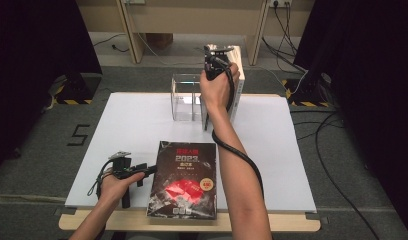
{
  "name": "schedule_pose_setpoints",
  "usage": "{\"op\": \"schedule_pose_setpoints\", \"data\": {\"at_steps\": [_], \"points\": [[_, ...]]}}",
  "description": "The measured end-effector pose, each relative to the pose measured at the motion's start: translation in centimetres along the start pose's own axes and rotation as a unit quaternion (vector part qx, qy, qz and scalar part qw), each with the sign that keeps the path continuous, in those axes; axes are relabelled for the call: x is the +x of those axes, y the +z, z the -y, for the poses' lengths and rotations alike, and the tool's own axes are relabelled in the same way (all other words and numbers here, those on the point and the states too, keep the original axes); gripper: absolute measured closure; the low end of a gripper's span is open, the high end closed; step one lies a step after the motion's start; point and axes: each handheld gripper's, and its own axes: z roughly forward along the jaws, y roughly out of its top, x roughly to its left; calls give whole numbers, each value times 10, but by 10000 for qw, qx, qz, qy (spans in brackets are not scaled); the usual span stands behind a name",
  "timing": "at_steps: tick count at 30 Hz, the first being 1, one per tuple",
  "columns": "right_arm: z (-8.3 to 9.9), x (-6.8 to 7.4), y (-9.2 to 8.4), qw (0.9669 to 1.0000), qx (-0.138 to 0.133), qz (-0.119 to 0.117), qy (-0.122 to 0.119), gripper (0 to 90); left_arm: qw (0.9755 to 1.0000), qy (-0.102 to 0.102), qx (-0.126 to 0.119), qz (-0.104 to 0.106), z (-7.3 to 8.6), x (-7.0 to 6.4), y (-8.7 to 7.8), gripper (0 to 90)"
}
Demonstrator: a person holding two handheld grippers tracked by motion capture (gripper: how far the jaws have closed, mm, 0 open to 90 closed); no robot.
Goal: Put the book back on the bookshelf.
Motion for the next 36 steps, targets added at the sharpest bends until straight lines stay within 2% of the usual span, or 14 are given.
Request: {"op": "schedule_pose_setpoints", "data": {"at_steps": [2,8,12,16,20,22,26,29,34,35,36], "points": [[-1,-1,1,9999,77,77,4,690,10000,-17,18,13,1,0,1,412],[-1,-4,12,9997,233,90,25,697,10000,-13,40,46,1,-1,2,412],[-1,-6,16,9995,261,166,26,743,10000,-23,55,33,2,0,2,412],[-2,-8,16,9995,286,106,116,762,10000,-20,66,61,2,-1,3,413],[1,-12,16,9998,25,55,201,767,10000,-25,48,77,2,-1,3,412],[1,-14,12,9994,-241,80,253,767,10000,-31,53,70,1,1,3,412],[0,-6,-1,9961,-825,276,149,767,10000,-39,60,62,2,3,4,413],[5,0,0,9946,-969,377,39,766,9999,-9,61,99,2,2,4,413],[25,4,18,9945,-930,478,14,766,9999,-2,60,154,2,1,2,413],[28,5,18,9930,-1063,518,-16,765,9999,-9,56,154,2,2,2,413],[29,6,18,9929,-1058,534,-42,764,9999,-22,41,139,2,2,2,413]]}}
